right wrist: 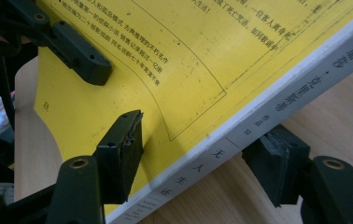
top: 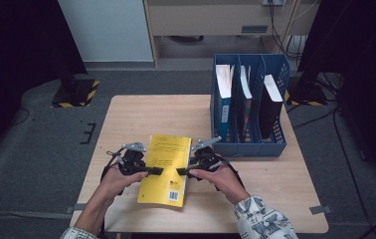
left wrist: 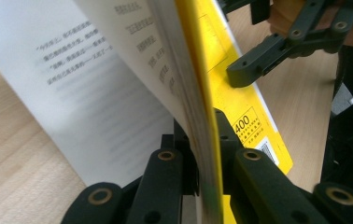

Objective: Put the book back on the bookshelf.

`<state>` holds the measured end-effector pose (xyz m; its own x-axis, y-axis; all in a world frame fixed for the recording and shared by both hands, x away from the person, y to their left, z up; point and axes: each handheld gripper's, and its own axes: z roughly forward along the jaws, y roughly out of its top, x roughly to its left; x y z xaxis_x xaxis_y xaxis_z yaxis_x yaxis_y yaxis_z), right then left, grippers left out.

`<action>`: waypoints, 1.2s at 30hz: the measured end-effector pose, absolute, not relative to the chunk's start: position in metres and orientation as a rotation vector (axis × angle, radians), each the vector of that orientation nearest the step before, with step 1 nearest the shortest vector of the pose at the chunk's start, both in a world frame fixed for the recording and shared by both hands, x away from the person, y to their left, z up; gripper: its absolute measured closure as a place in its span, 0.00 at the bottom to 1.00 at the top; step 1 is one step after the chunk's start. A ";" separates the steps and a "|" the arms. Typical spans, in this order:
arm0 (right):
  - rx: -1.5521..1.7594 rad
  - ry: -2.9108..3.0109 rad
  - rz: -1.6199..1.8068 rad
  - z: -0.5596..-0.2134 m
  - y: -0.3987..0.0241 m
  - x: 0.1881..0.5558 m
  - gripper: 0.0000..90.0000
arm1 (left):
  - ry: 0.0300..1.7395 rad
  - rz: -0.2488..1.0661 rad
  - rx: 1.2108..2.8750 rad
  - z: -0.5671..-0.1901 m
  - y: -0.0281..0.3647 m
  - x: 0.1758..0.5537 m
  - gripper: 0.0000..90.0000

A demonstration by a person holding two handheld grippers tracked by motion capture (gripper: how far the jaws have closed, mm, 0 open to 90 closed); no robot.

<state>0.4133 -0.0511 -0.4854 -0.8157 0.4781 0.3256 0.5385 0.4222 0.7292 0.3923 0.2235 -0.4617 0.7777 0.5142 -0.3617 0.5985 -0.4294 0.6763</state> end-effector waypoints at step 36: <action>-0.762 -2.811 -1.280 -0.441 -0.028 0.416 0.70 | 0.771 -0.014 2.102 -0.443 0.223 0.395 0.92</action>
<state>0.4159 -0.0275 -0.4407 -0.8845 0.4391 0.1577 0.4073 0.5617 0.7201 0.3952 0.2232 -0.4430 0.8080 0.5184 -0.2800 0.5285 -0.4277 0.7333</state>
